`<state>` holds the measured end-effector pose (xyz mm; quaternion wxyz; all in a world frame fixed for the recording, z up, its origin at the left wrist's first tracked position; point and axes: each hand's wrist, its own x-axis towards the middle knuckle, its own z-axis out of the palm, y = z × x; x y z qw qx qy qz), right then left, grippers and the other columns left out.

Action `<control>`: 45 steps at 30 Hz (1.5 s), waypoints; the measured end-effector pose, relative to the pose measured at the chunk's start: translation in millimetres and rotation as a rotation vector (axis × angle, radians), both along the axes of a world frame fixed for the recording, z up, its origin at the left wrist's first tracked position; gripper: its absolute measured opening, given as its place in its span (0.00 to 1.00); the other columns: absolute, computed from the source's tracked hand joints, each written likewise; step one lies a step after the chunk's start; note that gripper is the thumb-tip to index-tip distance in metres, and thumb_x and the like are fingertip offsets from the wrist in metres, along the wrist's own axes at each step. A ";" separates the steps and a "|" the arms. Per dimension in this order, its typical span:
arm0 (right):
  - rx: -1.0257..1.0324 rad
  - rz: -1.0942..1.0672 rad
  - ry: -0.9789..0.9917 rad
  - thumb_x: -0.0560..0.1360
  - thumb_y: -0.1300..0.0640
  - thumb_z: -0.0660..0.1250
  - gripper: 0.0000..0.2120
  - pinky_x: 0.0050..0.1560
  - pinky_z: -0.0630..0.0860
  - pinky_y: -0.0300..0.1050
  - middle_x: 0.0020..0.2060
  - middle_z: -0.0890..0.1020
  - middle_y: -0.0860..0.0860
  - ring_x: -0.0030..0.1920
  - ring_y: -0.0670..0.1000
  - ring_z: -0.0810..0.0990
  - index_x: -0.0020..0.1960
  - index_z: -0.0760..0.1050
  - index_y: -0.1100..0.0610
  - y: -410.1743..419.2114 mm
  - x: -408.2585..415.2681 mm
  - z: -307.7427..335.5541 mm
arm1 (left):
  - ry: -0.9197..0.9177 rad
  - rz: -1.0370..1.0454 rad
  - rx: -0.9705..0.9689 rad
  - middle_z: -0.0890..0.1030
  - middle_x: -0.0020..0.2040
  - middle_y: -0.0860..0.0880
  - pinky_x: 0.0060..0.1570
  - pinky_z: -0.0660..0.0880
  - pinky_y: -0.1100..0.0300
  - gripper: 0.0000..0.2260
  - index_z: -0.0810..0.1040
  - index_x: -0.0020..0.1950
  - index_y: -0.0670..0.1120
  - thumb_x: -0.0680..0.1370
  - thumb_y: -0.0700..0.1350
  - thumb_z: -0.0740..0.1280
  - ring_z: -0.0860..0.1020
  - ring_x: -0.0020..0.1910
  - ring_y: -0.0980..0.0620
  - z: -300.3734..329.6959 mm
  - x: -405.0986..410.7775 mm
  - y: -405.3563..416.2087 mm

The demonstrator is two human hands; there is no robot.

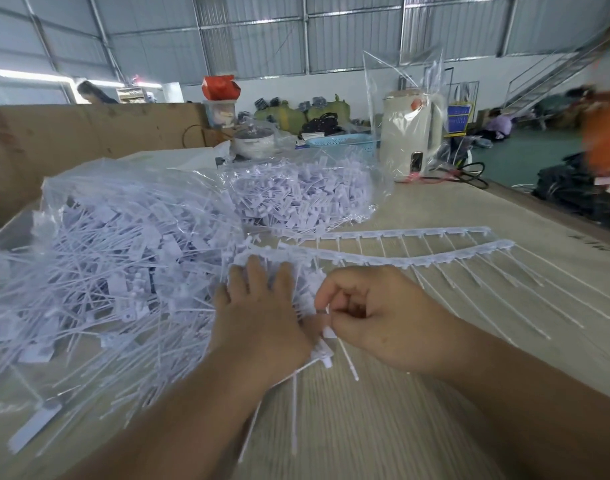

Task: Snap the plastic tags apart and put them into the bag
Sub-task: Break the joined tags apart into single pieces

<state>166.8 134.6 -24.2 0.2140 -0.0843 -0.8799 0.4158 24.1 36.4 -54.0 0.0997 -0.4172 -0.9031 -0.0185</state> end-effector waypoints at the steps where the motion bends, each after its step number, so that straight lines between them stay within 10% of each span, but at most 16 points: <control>1: -0.038 -0.008 0.029 0.71 0.69 0.65 0.12 0.31 0.70 0.37 0.28 0.77 0.45 0.27 0.42 0.72 0.43 0.79 0.53 -0.3 0.3 0.2 | -0.002 0.000 -0.010 0.34 0.78 0.41 0.74 0.39 0.40 0.41 0.33 0.77 0.53 0.71 0.72 0.41 0.35 0.77 0.37 -3.0 2.0 2.7; 5: -0.081 -0.001 0.050 0.71 0.70 0.65 0.12 0.31 0.70 0.36 0.28 0.77 0.45 0.28 0.43 0.73 0.43 0.79 0.53 -2.6 -0.2 0.4 | -0.013 -0.029 -0.003 0.26 0.75 0.47 0.70 0.29 0.43 0.39 0.29 0.76 0.53 0.72 0.69 0.39 0.27 0.74 0.41 -6.3 4.9 6.0; 12: -0.074 -0.005 0.141 0.71 0.70 0.66 0.11 0.30 0.68 0.34 0.27 0.77 0.46 0.26 0.41 0.71 0.41 0.80 0.55 -4.8 -0.7 1.2 | -0.030 -0.145 0.150 0.46 0.80 0.49 0.75 0.40 0.40 0.31 0.47 0.79 0.54 0.78 0.60 0.52 0.40 0.78 0.45 5.6 -3.0 -0.2; 24: -0.097 -0.044 0.234 0.71 0.70 0.67 0.12 0.29 0.68 0.31 0.26 0.76 0.47 0.26 0.40 0.71 0.38 0.79 0.55 -6.4 2.2 10.2 | -0.125 -0.149 0.181 0.52 0.79 0.50 0.75 0.40 0.43 0.27 0.61 0.75 0.59 0.78 0.62 0.42 0.46 0.78 0.48 10.9 -2.7 -1.4; 28: -0.005 0.082 0.058 0.69 0.59 0.69 0.02 0.29 0.68 0.33 0.28 0.78 0.47 0.26 0.40 0.72 0.40 0.80 0.54 -12.6 1.8 6.0 | -0.401 -0.282 0.700 0.79 0.50 0.51 0.57 0.70 0.53 0.16 0.77 0.46 0.54 0.77 0.51 0.50 0.76 0.56 0.51 24.2 1.1 -6.7; 31: 0.044 0.101 0.054 0.70 0.59 0.68 0.04 0.31 0.69 0.31 0.30 0.78 0.44 0.27 0.40 0.74 0.42 0.80 0.53 -15.2 0.6 4.4 | -0.593 -0.250 0.928 0.81 0.40 0.49 0.39 0.71 0.56 0.14 0.77 0.43 0.52 0.77 0.56 0.55 0.76 0.38 0.56 33.0 4.6 -14.9; 35: 0.113 0.123 0.004 0.72 0.65 0.68 0.08 0.31 0.69 0.30 0.30 0.79 0.43 0.27 0.40 0.75 0.43 0.80 0.53 -15.1 2.4 4.0 | -0.704 -0.203 0.963 0.83 0.38 0.52 0.36 0.72 0.58 0.01 0.76 0.48 0.58 0.78 0.52 0.65 0.78 0.33 0.54 38.5 1.4 -18.3; 45: 0.139 0.151 0.005 0.72 0.58 0.68 0.06 0.31 0.68 0.35 0.28 0.77 0.46 0.26 0.42 0.73 0.48 0.78 0.50 -6.9 5.3 7.0 | -0.701 -0.351 0.960 0.83 0.35 0.48 0.35 0.75 0.56 0.11 0.81 0.43 0.60 0.75 0.41 0.69 0.80 0.37 0.42 39.6 10.6 -19.6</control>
